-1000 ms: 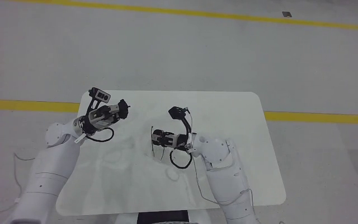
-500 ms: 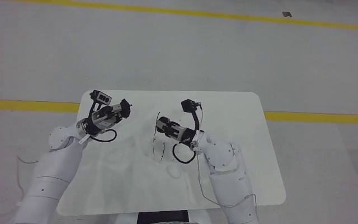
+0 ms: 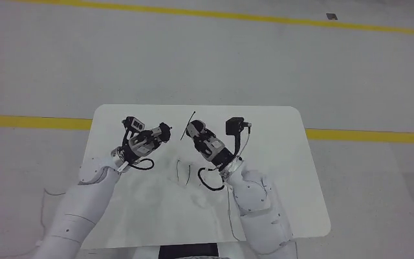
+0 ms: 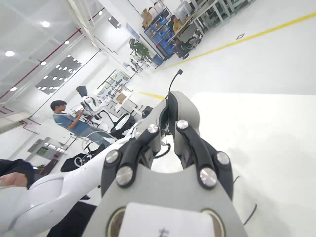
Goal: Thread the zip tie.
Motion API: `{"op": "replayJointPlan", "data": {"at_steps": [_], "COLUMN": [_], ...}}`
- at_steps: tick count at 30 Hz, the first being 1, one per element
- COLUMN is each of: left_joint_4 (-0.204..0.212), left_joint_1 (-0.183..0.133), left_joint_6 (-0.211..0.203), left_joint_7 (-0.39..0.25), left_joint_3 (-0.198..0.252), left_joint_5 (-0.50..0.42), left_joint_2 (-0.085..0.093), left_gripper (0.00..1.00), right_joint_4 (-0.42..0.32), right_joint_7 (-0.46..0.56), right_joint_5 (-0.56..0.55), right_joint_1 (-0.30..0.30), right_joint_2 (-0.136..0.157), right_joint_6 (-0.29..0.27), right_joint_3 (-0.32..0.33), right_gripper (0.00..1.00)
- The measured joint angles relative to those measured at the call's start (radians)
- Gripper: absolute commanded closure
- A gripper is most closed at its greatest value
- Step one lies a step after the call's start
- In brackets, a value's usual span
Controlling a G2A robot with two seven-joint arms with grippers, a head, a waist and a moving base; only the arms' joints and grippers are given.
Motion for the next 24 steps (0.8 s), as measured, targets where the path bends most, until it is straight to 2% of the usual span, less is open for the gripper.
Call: {"op": "replayJointPlan", "data": {"at_steps": [9,12,14,20,24], "left_joint_4": [0.000,-0.012,-0.028,-0.079,-0.094], "left_joint_1": [0.000,0.011,0.021,0.036,0.046], "left_joint_6": [0.000,0.012,0.002,0.000,0.000], "left_joint_7": [0.000,0.040,0.080,0.189,0.216], "left_joint_3": [0.000,0.017,0.033,0.045,0.052], "left_joint_5": [0.000,-0.007,-0.002,0.132,0.181], "left_joint_2": [0.000,-0.003,-0.006,-0.019,-0.030], "left_gripper": [1.00,1.00,1.00,1.00,1.00], "right_joint_4": [-0.005,-0.025,-0.027,0.005,0.021], "right_joint_7": [-0.008,-0.085,-0.163,-0.323,-0.403], "right_joint_5": [-0.011,-0.134,-0.238,-0.438,-0.528], "right_joint_1": [0.003,0.010,0.009,-0.002,-0.008], "right_joint_2": [0.001,0.006,0.011,0.024,0.030], "right_joint_6": [0.003,0.000,0.000,0.000,0.021], "right_joint_3": [-0.001,-0.019,-0.043,-0.082,-0.084], "right_gripper": [1.00,1.00,1.00,1.00,1.00]}}
